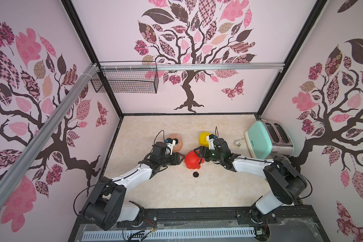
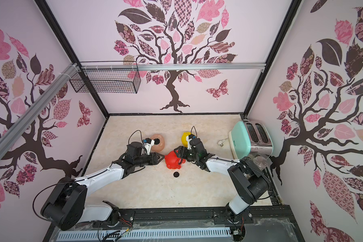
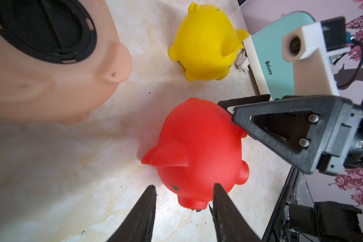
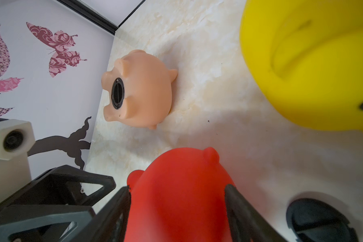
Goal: Close piggy banks
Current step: Turn over the piggy bank at the center of the board.
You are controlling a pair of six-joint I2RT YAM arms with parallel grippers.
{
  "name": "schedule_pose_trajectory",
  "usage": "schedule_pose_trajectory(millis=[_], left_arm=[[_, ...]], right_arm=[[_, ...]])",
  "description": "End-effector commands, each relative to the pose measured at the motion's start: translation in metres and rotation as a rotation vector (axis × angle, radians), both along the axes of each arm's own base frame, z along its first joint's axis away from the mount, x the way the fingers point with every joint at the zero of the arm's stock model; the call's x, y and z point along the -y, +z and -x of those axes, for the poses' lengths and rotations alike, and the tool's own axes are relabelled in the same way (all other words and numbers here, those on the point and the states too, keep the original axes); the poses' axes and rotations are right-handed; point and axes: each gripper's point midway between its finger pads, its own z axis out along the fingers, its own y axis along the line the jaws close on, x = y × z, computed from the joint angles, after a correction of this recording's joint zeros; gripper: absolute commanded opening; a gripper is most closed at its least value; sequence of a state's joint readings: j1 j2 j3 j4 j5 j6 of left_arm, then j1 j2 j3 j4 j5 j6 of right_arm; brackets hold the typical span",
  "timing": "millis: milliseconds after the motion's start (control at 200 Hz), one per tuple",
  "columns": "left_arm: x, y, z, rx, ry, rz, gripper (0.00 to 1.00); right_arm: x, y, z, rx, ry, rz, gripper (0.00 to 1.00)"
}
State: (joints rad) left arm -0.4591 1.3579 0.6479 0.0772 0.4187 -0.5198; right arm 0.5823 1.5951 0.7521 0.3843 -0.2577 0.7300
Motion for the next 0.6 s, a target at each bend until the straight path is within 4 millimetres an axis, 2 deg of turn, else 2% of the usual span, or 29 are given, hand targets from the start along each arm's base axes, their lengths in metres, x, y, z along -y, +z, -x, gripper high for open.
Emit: schedule_pose_trajectory(millis=[0, 115, 240, 485, 590], left_arm=[[0.004, 0.017, -0.02, 0.06, 0.01, -0.023, 0.49], [0.012, 0.009, -0.034, 0.037, -0.008, -0.047, 0.49], [0.019, 0.0, -0.04, 0.013, -0.025, -0.045, 0.5], [0.017, -0.026, -0.026, -0.052, -0.035, -0.058, 0.49], [0.018, -0.026, -0.018, -0.062, -0.04, -0.046, 0.48]], right_arm=[[0.005, 0.006, -0.007, 0.017, -0.047, 0.031, 0.74], [0.013, 0.002, -0.006, 0.004, -0.086, 0.047, 0.75], [0.016, 0.002, -0.003, 0.003, -0.095, 0.046, 0.76], [0.013, 0.005, -0.002, -0.007, -0.091, 0.021, 0.76], [0.011, 0.005, -0.003, -0.012, -0.092, 0.009, 0.77]])
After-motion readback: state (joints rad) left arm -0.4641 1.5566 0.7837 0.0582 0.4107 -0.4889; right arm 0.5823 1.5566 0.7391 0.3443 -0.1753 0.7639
